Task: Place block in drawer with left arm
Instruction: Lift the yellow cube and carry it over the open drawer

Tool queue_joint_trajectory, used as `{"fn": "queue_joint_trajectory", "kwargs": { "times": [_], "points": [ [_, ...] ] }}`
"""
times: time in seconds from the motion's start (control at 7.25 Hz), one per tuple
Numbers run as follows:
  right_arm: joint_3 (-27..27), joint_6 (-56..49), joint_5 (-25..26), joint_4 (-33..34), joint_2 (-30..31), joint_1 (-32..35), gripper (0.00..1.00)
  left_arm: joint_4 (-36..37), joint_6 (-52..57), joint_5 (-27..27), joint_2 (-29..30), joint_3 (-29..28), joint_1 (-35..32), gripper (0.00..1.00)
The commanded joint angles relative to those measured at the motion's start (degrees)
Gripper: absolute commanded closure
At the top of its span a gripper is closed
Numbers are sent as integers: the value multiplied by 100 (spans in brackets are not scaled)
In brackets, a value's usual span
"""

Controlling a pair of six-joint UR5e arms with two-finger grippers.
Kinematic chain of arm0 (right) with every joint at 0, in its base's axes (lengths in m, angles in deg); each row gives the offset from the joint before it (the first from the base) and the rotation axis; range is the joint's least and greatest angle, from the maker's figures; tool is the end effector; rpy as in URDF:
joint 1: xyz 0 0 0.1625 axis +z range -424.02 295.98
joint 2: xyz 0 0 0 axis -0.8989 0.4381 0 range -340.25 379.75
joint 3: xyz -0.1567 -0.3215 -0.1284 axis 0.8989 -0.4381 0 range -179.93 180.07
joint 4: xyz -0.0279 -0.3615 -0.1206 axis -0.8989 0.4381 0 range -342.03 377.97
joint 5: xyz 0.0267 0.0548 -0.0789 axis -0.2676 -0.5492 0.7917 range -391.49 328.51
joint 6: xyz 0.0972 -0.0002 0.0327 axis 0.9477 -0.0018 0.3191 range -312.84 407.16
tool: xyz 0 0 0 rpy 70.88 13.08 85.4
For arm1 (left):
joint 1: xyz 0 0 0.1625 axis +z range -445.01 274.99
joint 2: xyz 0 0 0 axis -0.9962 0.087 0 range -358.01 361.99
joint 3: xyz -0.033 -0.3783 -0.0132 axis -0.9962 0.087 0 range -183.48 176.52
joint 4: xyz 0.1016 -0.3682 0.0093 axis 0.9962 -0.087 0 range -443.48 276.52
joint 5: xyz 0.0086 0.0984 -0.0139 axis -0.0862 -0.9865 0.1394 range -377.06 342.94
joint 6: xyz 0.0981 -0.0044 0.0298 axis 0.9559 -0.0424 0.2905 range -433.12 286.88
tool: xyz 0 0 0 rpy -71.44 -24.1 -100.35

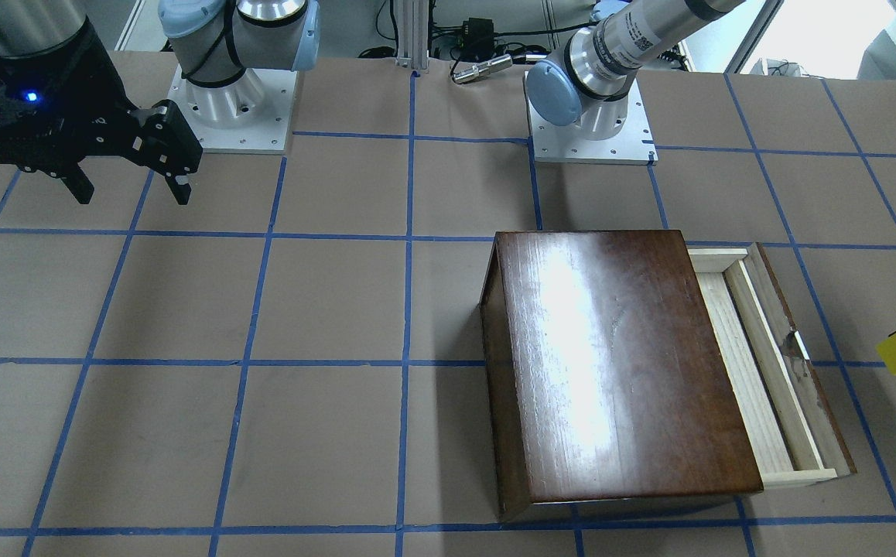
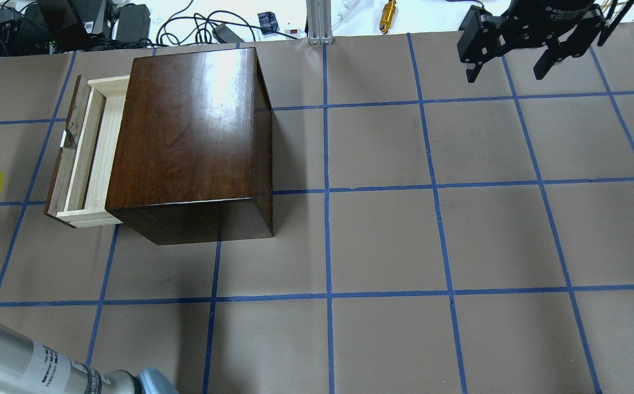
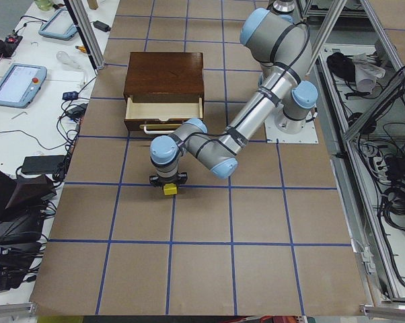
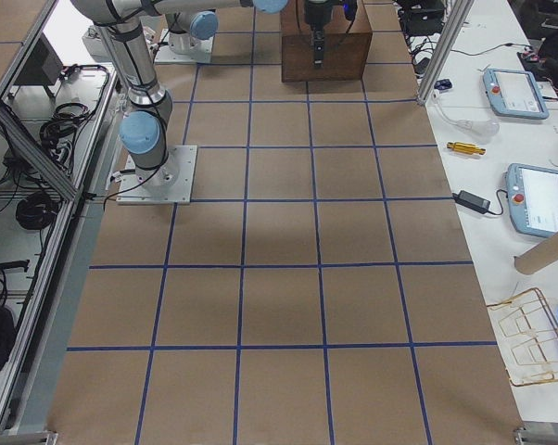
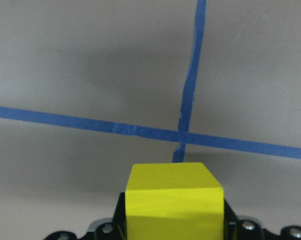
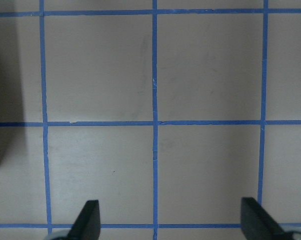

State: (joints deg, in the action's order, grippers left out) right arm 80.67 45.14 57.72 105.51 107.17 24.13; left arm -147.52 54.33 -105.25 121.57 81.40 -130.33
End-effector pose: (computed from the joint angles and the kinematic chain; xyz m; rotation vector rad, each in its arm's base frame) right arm 0.1191 -0.4840 0.4899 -0.0054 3.1281 -0.1197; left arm 0.3360 -0.5339 0.2448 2.0613 2.3384 -0.0519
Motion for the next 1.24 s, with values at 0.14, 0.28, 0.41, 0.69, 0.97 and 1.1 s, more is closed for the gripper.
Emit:
{"fn": "queue_joint_trajectory", "kwargs": {
  "times": [0.14,0.28,0.41,0.69,0.97,1.1],
  "points": [
    [0,0,-9,0,3,1,0,-1168,-788,-23,-697,-428,-844,98],
    [0,0,-9,0,3,-8,0,-1320,-844,-40,-856,-411,-1117,98],
    [0,0,-9,0,-5,1,0,-1504,-1123,-49,-953,-428,-1468,98],
    [0,9,-9,0,-5,1,0,-1769,-1931,-41,-1191,-420,-2049,98],
    [0,0,-9,0,3,1,0,-1761,-2092,47,-1078,-306,-2384,98],
    [0,0,-9,0,-5,1,0,-1709,-2206,39,-1077,-219,-2472,98]
  ]
}}
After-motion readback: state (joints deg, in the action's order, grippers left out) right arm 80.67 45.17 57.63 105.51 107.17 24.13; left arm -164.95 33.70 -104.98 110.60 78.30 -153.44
